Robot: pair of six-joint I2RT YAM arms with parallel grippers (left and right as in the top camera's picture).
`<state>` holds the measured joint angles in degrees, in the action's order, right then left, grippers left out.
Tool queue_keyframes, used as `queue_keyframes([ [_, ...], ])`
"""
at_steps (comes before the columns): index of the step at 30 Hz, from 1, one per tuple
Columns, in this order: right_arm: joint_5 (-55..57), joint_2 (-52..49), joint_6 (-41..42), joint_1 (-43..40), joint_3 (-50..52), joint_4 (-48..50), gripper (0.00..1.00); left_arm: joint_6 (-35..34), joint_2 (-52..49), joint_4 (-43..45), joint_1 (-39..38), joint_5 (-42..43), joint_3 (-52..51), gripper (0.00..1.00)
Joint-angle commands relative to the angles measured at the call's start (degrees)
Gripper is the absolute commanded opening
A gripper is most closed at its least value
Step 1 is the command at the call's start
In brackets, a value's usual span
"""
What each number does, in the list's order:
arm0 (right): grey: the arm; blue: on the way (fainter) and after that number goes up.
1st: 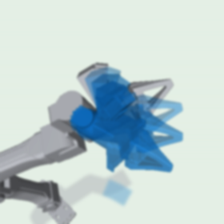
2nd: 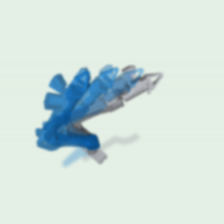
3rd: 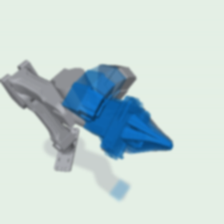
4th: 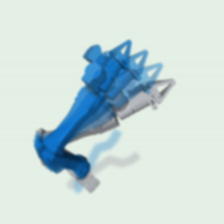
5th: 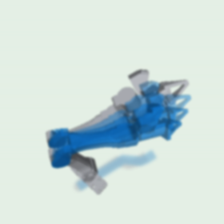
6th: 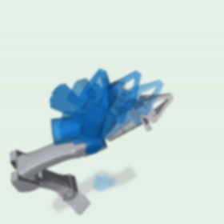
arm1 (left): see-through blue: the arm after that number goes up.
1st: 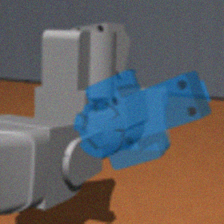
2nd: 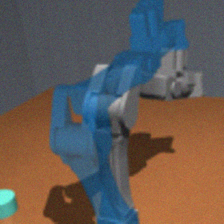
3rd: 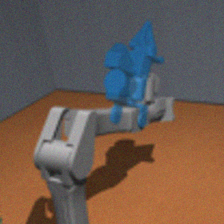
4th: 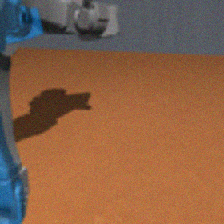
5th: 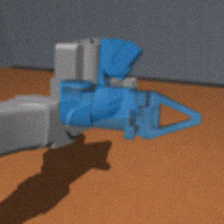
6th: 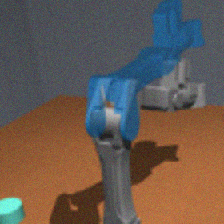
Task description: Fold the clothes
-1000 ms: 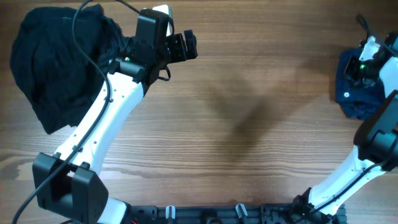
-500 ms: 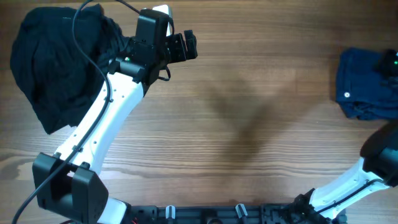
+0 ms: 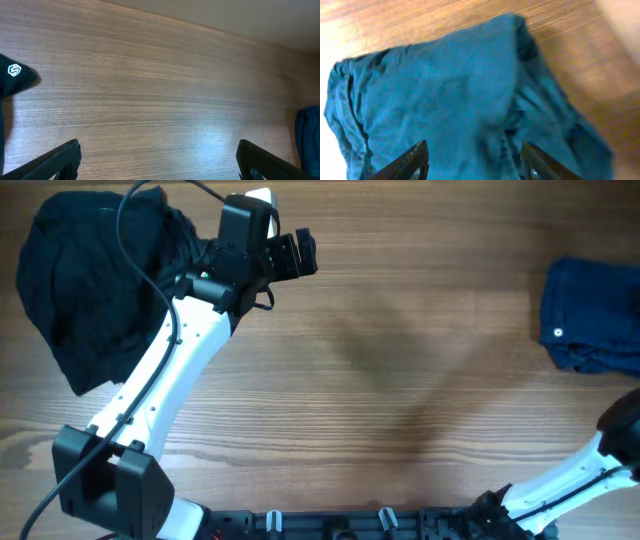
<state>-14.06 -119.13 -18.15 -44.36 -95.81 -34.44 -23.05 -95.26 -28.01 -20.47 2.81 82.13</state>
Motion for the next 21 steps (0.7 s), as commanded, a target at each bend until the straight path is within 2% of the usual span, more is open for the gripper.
queue_keyframes([
  [1,-3.96,-4.28,-2.82,-0.37,-1.05,1.01,0.57,0.31,-0.24,0.46,0.09,-1.22,0.07,1.00],
  [6,-3.98,-6.32,-2.82,-0.50,-1.05,3.06,0.51,0.31,-0.24,1.05,0.09,-1.22,0.07,0.99],
  [7,-4.00,-6.38,-2.62,-0.50,-1.05,3.61,0.46,0.31,-0.24,1.27,0.09,-1.22,0.07,1.00],
  [8,-4.00,-6.38,-2.29,-0.50,-1.05,4.15,0.34,0.31,-0.24,1.46,0.09,-1.22,0.07,0.99],
  [10,-3.78,-6.38,-0.70,-0.52,-1.05,5.29,0.15,0.31,-0.24,1.70,0.09,-1.22,0.07,1.00],
  [13,-3.28,-6.25,0.42,-0.52,-1.05,5.70,0.04,0.31,-0.24,1.90,0.09,-1.22,0.07,0.99],
  [21,-3.37,-2.60,2.14,-1.44,-4.46,6.23,0.04,0.31,-0.24,2.12,0.09,-1.22,0.07,0.99],
])
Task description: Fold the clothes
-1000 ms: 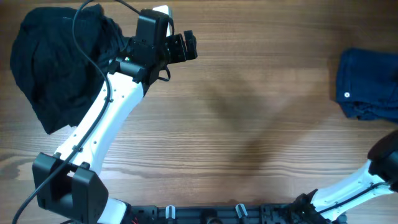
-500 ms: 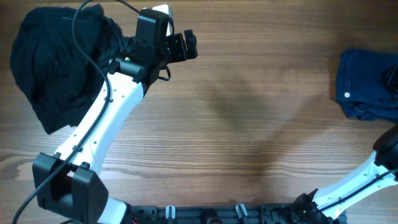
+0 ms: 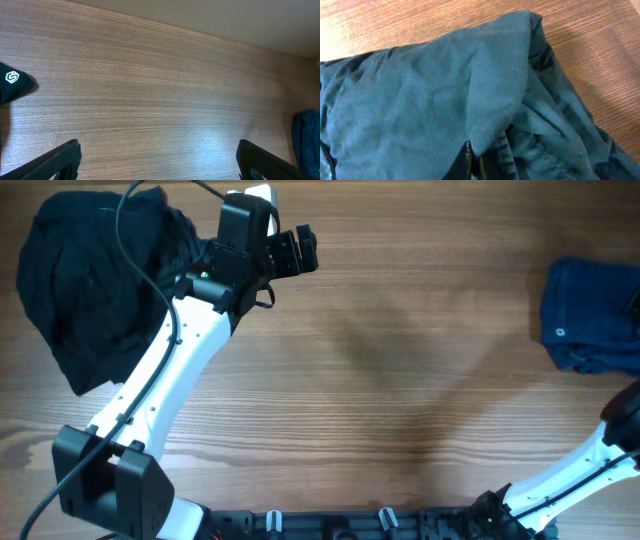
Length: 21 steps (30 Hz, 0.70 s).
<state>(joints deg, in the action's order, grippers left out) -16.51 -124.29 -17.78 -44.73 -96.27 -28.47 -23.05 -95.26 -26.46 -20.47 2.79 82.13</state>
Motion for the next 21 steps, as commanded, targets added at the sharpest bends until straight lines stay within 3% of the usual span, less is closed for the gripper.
queue_keyframes([
  [1,-0.90,2.69,1.86,-1.42,-5.05,-0.13,0.04,0.31,-0.24,0.57,0.09,-1.20,0.07,0.99],
  [9,0.96,0.48,3.02,-3.78,-5.60,-0.96,0.04,0.31,-0.24,0.55,0.09,-1.18,0.07,0.99],
  [10,1.31,-0.07,3.48,-3.78,-5.60,-1.11,0.15,0.31,-0.24,0.55,0.09,-1.20,0.07,1.00],
  [11,2.23,-0.57,5.03,-3.78,-5.57,-1.25,0.71,0.31,-0.24,0.55,0.09,-1.20,0.07,0.99],
  [12,2.38,-0.61,6.27,-3.78,-5.57,-1.44,0.98,0.31,-0.24,0.52,0.09,-1.20,0.07,0.99],
  [13,2.01,-0.55,6.80,-3.72,-5.68,-1.70,0.99,0.31,-0.24,0.52,0.09,-1.20,0.07,0.99],
  [16,-0.35,0.61,7.45,-3.56,-6.97,-2.69,0.97,0.31,-0.24,0.50,0.09,-1.20,0.07,0.99],
  [17,-0.55,1.22,7.69,-3.43,-7.34,-3.13,0.86,0.31,-0.24,0.50,0.09,-1.18,0.07,0.99],
  [18,-0.46,1.64,7.85,-3.23,-7.37,-3.19,0.73,0.31,-0.24,0.52,0.07,-1.18,0.07,0.99],
  [20,0.42,1.92,7.89,-2.67,-7.34,-3.63,0.13,0.31,-0.24,0.50,0.09,-1.18,0.07,0.99],
  [21,1.29,1.68,8.20,-2.32,-7.13,-3.69,0.04,0.31,-0.24,0.50,0.09,-1.18,0.07,0.99],
])
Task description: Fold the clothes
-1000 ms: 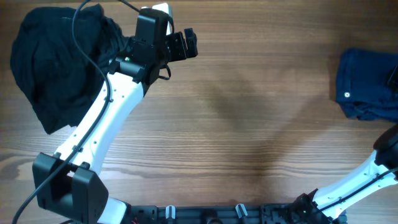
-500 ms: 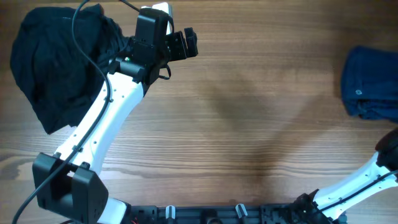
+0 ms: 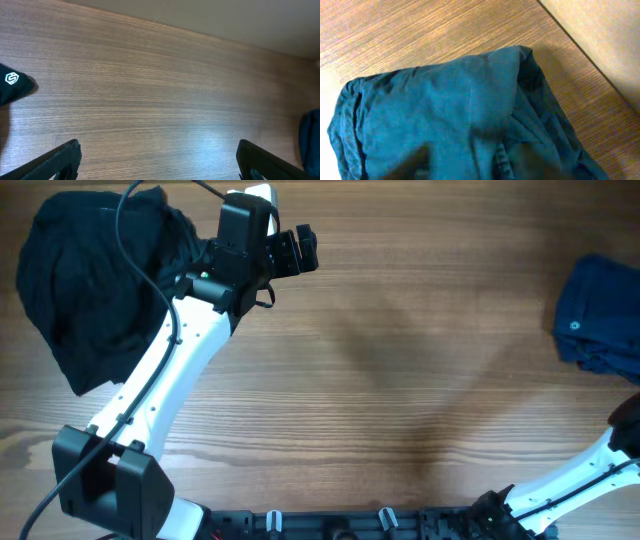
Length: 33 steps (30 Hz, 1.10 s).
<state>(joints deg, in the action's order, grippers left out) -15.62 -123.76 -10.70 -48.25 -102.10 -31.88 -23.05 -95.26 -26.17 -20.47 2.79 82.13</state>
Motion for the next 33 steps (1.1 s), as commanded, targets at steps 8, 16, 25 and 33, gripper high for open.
queue_keyframes([
  [8,19.15,-0.50,19.28,0.61,-0.52,1.03,0.04,0.31,-0.24,-0.20,0.09,-1.49,0.07,0.99],
  [16,19.17,-7.87,21.64,-0.09,-0.52,2.58,0.04,0.31,-0.33,-0.20,0.07,-2.08,0.07,1.00],
  [25,2.10,-13.29,12.39,1.62,-0.52,13.00,0.04,0.31,-0.33,-0.17,-0.02,-2.27,0.07,0.98],
  [33,1.95,-16.20,1.86,9.94,-0.52,12.92,0.04,0.31,-0.33,-0.20,-0.02,-2.25,0.07,0.98],
])
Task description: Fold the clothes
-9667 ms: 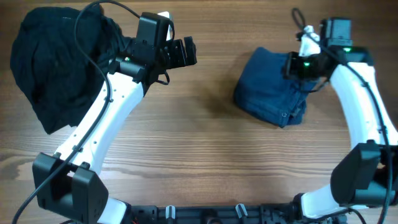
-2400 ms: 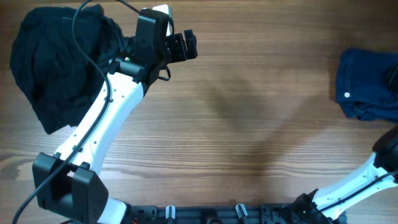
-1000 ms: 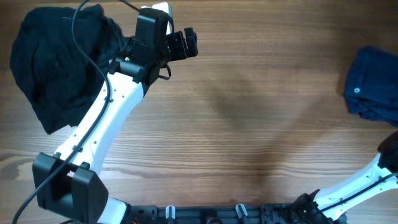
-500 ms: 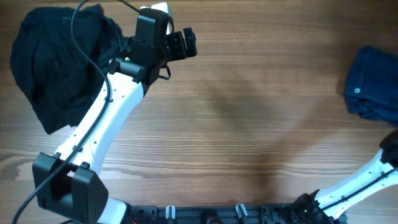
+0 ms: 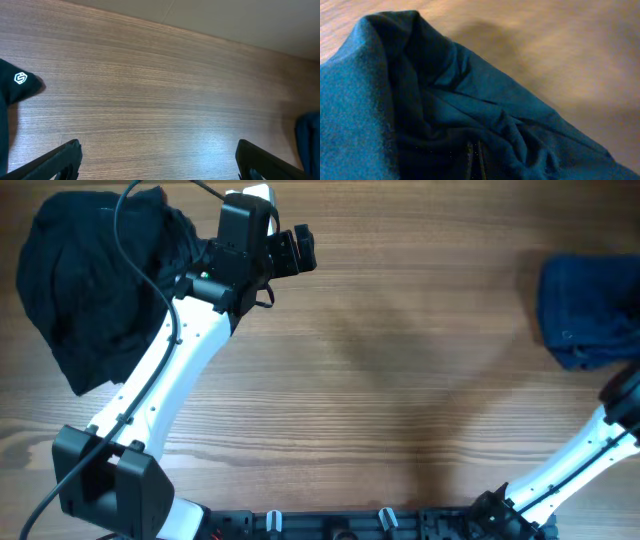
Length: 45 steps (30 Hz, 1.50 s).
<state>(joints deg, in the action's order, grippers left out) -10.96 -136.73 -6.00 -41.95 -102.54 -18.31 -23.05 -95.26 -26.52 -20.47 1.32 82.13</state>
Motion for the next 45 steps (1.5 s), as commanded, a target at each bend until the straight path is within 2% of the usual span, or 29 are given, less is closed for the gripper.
queue_keyframes([
  [1,-1.79,-3.23,-1.31,4.57,-0.11,-0.15,0.04,0.28,-0.33,0.15,-0.02,-0.79,0.07,0.98],
  [7,1.53,-2.21,4.09,5.03,-2.99,-3.04,0.04,0.31,-0.33,0.15,-0.02,-0.79,0.07,0.98],
  [13,5.92,6.67,7.74,5.05,-14.38,-18.93,0.04,0.28,-0.33,0.15,-0.02,-0.79,0.07,0.99],
  [18,2.56,13.97,7.65,6.47,-15.21,-25.49,0.04,0.28,-0.33,0.11,-0.02,-0.76,0.07,0.99],
  [20,-1.70,15.56,6.34,7.87,-15.21,-28.59,0.04,0.28,-0.33,-0.07,-0.02,-0.76,0.07,1.00],
  [22,-8.79,15.72,1.22,9.86,-15.19,-32.28,0.04,0.26,-0.33,-0.28,-0.02,-0.76,0.07,0.99],
  [27,-7.19,13.70,-5.66,18.95,-15.08,-39.98,0.04,0.26,-0.33,-1.14,-0.02,-0.76,0.07,0.99],
  [34,-0.52,9.16,-5.77,28.48,-15.08,-38.88,0.05,0.26,-0.33,-1.55,-0.02,-0.76,0.07,0.99],
  [45,11.87,2.56,-4.37,28.76,-15.08,-34.42,0.04,0.26,-0.33,-1.53,-0.02,-0.79,0.07,0.99],
])
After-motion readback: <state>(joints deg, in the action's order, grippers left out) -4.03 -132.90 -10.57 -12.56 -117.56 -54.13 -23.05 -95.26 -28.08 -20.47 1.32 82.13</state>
